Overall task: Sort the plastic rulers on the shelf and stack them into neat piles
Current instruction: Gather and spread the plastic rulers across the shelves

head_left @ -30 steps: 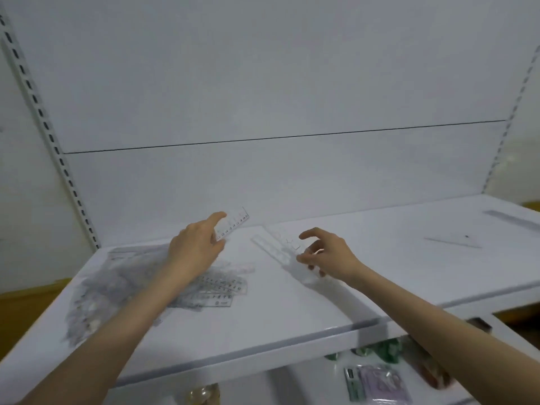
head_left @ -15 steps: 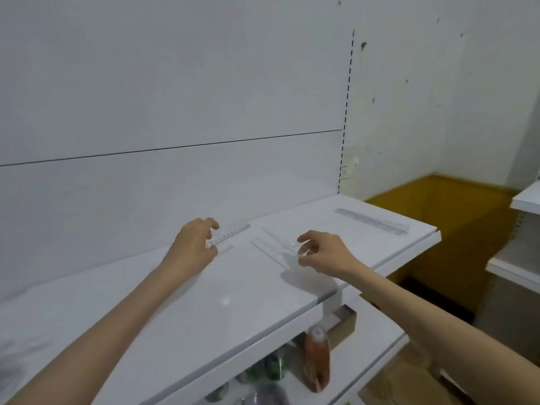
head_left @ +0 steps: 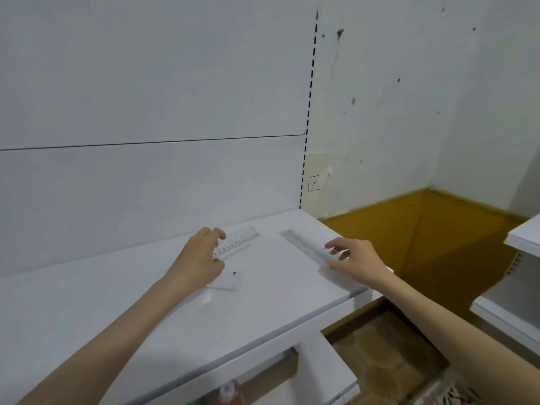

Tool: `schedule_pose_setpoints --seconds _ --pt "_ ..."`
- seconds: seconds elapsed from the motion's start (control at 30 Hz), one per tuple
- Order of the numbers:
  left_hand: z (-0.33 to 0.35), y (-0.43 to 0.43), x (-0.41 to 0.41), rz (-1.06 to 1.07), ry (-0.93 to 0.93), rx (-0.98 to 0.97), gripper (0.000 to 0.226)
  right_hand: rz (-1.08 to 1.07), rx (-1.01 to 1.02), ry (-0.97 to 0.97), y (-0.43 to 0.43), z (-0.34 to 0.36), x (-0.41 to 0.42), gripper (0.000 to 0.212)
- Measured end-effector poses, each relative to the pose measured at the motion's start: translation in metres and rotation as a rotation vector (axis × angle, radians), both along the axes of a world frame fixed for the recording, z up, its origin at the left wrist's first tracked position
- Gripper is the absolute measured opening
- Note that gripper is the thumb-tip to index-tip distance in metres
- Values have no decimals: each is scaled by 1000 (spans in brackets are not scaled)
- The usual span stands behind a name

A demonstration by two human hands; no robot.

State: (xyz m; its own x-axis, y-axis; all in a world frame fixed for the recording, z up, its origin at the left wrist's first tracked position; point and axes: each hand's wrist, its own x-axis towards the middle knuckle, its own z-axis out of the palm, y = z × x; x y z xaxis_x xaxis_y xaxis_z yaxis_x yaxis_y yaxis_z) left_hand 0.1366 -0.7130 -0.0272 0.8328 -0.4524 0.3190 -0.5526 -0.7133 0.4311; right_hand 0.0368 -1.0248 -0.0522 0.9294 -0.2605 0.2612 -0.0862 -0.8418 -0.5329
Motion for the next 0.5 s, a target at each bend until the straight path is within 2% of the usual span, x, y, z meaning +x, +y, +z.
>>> schedule_pose_setpoints --seconds 0.33,0.43,0.5 --pt "-1 -10 0 -2 -45 169 37 215 -124 111 -11 -11 38 31" --pt "2 -12 0 -82 -23 123 40 236 -213 26 -5 -11 37 40" --pt "3 -16 -3 -161 -10 89 42 296 -195 -89 6 -8 32 55"
